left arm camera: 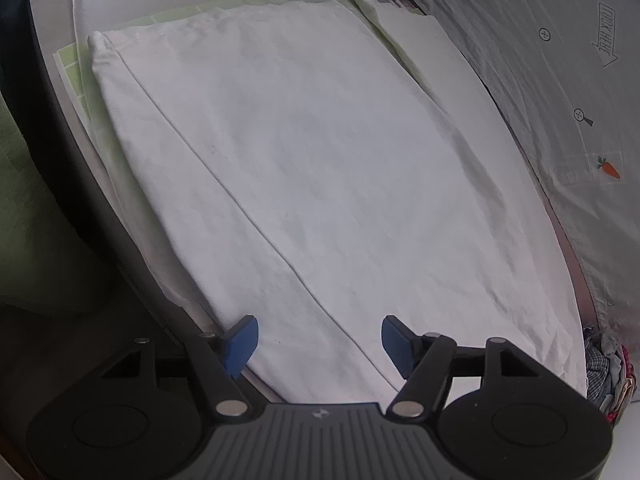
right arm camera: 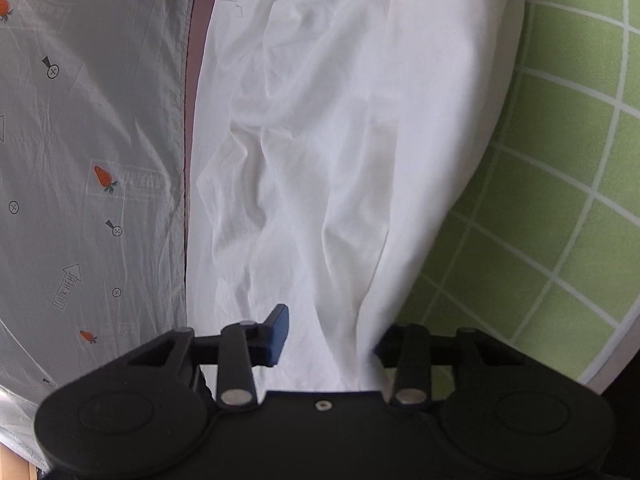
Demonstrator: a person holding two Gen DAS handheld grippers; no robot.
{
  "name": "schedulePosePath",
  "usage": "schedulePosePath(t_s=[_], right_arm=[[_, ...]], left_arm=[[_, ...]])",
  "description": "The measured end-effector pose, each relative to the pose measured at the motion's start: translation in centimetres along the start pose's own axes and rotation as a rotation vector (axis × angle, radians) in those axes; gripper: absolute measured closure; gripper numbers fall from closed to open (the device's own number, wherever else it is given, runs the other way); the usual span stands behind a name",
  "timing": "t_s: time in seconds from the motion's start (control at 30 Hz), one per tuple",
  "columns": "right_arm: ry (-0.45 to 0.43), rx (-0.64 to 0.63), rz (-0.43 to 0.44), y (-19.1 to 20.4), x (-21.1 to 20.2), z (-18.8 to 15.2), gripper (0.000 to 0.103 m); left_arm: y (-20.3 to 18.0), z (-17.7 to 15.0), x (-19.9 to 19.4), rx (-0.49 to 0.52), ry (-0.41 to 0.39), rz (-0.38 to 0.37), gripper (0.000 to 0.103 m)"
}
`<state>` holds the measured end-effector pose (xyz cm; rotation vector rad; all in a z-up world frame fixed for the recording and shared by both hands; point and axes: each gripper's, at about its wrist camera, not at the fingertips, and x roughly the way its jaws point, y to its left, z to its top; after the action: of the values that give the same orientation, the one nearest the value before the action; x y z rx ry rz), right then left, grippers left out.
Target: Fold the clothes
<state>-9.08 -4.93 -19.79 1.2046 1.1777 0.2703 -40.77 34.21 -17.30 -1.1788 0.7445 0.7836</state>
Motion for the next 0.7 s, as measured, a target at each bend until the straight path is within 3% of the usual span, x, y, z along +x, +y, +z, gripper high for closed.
schedulePosePath(t_s=[0.07,0.17,0.4,0.7], right_arm=[[-0.003,0.039,0.057,0.1,-0.3,0.3,0.090],[-0.010,0.026,0.076,0.9,-0.8,0.8,0.091],[-0.038,-0.037,-0.023,1.4,-2.3,2.9,0.082],[-0.007,-0.039,-0.068,-0.1,-4.5,7.5,0.078]], left_arm=[[-0.1,0.1,0.2,0.003,-0.001,0.001,0.032],[-0.5,0.0,0.3,0.013,-0.008,0.015,0.031],[-0.9,-1.7,-0.3,-0.016,-0.043,0.037,0.031],[-5.2,-6.9,1.0,-0.031,0.015,-0.046,0.031]])
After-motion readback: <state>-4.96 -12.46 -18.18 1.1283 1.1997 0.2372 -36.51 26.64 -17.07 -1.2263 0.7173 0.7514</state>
